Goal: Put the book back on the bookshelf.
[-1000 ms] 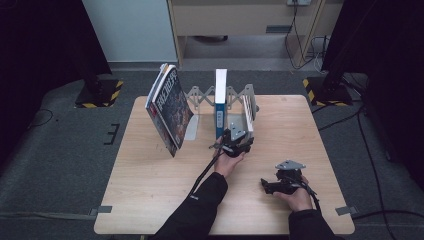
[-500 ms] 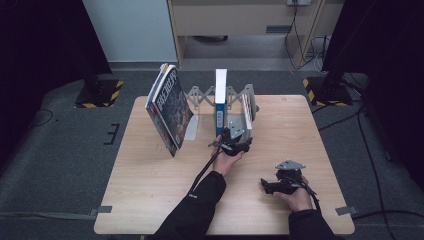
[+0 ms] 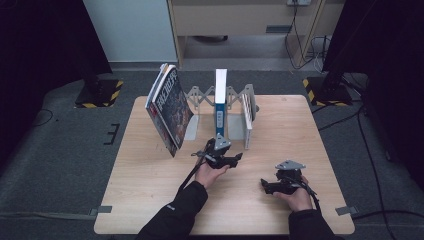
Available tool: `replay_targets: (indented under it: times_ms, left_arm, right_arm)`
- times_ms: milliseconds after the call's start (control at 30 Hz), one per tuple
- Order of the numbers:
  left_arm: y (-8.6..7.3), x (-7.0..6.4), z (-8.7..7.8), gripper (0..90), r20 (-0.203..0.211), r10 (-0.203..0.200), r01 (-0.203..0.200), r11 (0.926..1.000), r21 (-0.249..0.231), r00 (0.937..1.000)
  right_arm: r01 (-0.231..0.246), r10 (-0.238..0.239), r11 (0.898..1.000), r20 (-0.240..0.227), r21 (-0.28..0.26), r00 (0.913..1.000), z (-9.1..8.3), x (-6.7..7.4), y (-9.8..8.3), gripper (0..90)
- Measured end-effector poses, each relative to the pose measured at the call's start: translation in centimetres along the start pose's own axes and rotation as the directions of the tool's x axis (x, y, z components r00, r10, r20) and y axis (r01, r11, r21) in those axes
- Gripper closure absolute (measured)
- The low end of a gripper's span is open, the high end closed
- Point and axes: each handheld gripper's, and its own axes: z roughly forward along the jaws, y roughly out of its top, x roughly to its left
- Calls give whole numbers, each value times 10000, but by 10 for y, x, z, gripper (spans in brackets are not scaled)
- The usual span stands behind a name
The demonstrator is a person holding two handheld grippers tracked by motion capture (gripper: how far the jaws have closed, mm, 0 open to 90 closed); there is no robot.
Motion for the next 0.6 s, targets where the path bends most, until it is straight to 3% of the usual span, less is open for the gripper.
replay_targets:
  times_ms: [400,467,600]
  left_arm:
    - [-53,15,-52,267,246,-368,335,9918,1236,9990]
    - [-59,20,-60,234,111,-327,309,9903,1356,9994]
    - [-70,31,-75,202,95,-613,594,9881,1420,9981]
  right_arm:
    - [-22,22,10000,-19,42,10000,-1,0,0,48]
    - [-26,26,10000,-16,45,10000,-1,0,0,48]
    - [58,-57,10000,-32,20,10000,-1,0,0,48]
